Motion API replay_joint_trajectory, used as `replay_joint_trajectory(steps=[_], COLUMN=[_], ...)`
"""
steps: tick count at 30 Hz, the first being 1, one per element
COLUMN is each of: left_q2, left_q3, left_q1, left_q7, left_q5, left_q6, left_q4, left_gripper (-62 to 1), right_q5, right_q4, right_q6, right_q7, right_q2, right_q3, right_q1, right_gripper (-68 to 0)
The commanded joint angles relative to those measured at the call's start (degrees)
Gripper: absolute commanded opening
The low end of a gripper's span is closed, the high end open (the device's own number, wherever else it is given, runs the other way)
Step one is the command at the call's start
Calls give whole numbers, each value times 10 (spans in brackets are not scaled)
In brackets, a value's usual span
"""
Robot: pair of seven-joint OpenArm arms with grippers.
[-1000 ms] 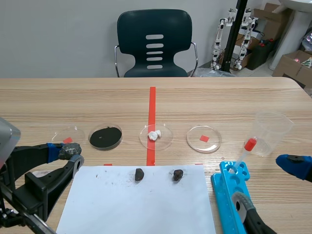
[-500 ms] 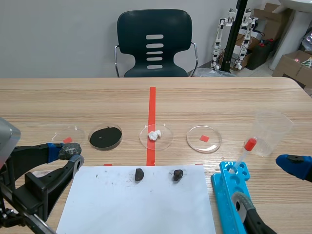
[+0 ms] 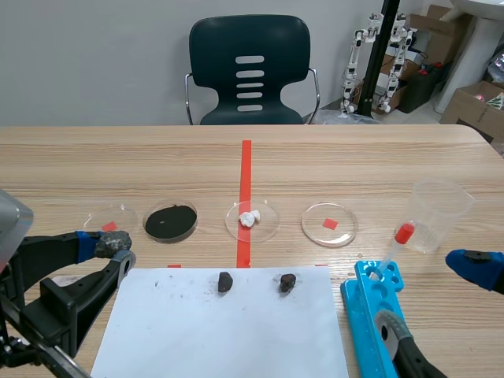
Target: Pick up the left mineral with the left hand
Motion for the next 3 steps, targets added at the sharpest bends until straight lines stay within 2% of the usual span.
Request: replay_joint_trajectory(steps=[1,3], left_q2=[3,3], left_q3=[0,0], left_q1=[-2,-2], left_q7=[-10,-10], left_q5=[-3,-3], left_q6=[1,1], left_q4=[6,6], left_gripper=[-556,-556], right_q5=[4,4], right_q4=[3,3], right_q6=[-2,-2], right_q7=[9,9], right_q2=[0,0], right_q3=[4,4], right_q1=[5,5], right_gripper=[-201,-201])
